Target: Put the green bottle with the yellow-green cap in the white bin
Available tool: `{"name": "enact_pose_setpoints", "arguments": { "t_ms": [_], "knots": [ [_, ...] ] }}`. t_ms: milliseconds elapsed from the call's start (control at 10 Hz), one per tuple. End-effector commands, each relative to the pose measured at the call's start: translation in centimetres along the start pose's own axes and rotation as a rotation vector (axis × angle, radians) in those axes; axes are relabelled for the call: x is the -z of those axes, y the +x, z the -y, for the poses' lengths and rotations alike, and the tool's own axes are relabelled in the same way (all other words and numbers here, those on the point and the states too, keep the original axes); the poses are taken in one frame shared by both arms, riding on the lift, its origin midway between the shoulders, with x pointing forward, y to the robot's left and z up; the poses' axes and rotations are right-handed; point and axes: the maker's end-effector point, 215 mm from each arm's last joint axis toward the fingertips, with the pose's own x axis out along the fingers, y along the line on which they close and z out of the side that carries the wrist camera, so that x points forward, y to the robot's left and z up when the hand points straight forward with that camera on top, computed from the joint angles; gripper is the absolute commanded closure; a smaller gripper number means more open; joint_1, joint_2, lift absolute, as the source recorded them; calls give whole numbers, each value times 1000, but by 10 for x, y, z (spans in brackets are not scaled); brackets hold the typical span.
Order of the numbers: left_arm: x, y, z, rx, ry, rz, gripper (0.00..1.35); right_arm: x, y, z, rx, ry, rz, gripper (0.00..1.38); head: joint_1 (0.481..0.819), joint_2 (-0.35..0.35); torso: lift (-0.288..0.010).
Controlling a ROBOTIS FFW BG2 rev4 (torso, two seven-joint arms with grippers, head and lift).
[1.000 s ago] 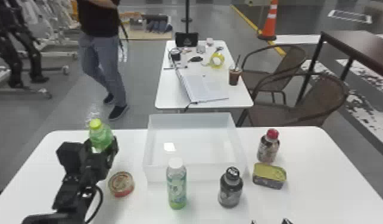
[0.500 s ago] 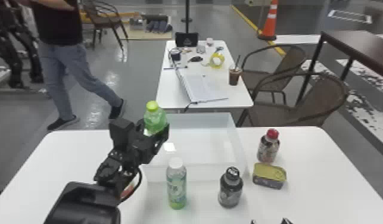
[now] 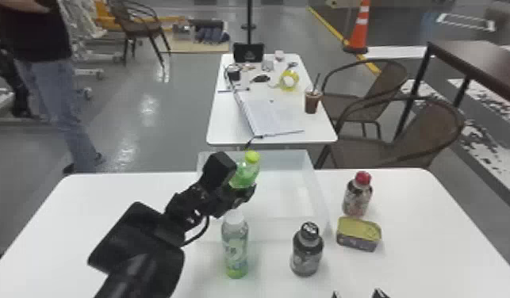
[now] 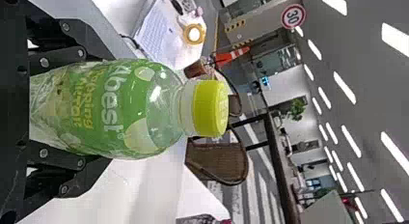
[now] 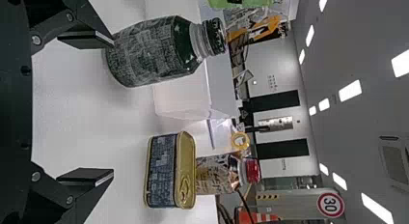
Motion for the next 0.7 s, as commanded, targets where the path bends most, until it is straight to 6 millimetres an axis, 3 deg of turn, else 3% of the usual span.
{"name": "enact_pose_setpoints", "arguments": {
  "t_ms": [0, 100, 300, 400, 600],
  "knots": [
    [-4, 5, -4, -8, 100, -9, 483, 0, 0, 0, 0, 0, 0, 329, 549, 0, -100],
    [-8, 7, -5, -1, 156, -19, 361, 1, 0, 0, 0, 0, -2, 329, 549, 0, -100],
    [-14, 6, -6, -1, 183, -1, 297, 0, 0, 0, 0, 1, 0, 329, 549, 0, -100],
    [-16, 1, -15, -22, 177, 17, 297, 0, 0, -1, -1, 2, 0, 329, 549, 0, -100],
    [-15, -27, -50, -114, 128, 50, 297, 1, -1, 0, 1, 2, -2, 329, 549, 0, -100]
  ]
}}
